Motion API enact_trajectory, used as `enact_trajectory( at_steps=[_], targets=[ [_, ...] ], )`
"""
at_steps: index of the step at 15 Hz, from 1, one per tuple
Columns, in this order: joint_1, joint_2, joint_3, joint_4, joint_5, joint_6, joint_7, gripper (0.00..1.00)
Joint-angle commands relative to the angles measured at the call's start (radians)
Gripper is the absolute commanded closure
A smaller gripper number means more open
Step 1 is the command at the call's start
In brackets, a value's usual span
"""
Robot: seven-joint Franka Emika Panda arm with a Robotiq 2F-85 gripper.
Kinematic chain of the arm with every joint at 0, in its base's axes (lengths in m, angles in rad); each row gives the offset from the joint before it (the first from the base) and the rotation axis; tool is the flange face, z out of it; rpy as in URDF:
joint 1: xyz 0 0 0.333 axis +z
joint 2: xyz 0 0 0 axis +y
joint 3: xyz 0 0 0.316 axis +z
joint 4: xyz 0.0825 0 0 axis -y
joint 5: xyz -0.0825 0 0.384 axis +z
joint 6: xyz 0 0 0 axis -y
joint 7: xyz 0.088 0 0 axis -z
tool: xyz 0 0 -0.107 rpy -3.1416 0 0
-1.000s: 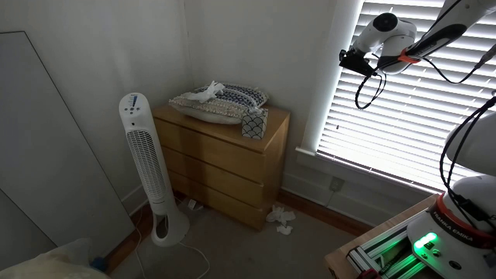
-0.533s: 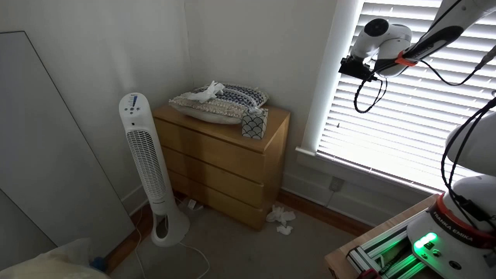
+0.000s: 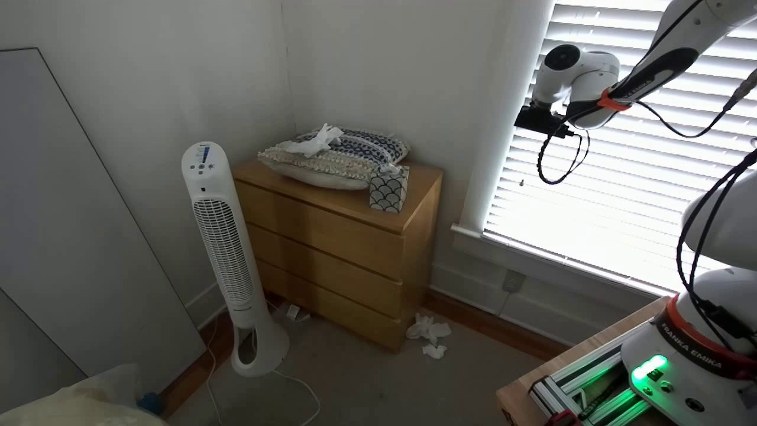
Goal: Pull the window blinders code to close them
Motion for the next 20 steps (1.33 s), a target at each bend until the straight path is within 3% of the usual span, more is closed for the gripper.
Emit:
enact_trajectory(
  at_steps=[1,15,16,17,18,20],
  targets=[
    [0.008,0.037,0.005,-0.016,-0.008,0.008,0.022,0.95],
    [0.038,0.185,0.001,-0.002,-0.009,-0.005,0.036,0.95],
    [0.206,0.165,-0.184,-0.004,0.055,0.048,0.012,0.95],
    [0.068,0.201,-0.033,0.001,0.009,0.005,0.025,0.95],
    [0.098,0.209,-0.068,0.006,0.008,0.010,0.026,0.95],
    [0.099,0.228,-0.068,0.011,0.013,0.006,0.022,0.95]
  ],
)
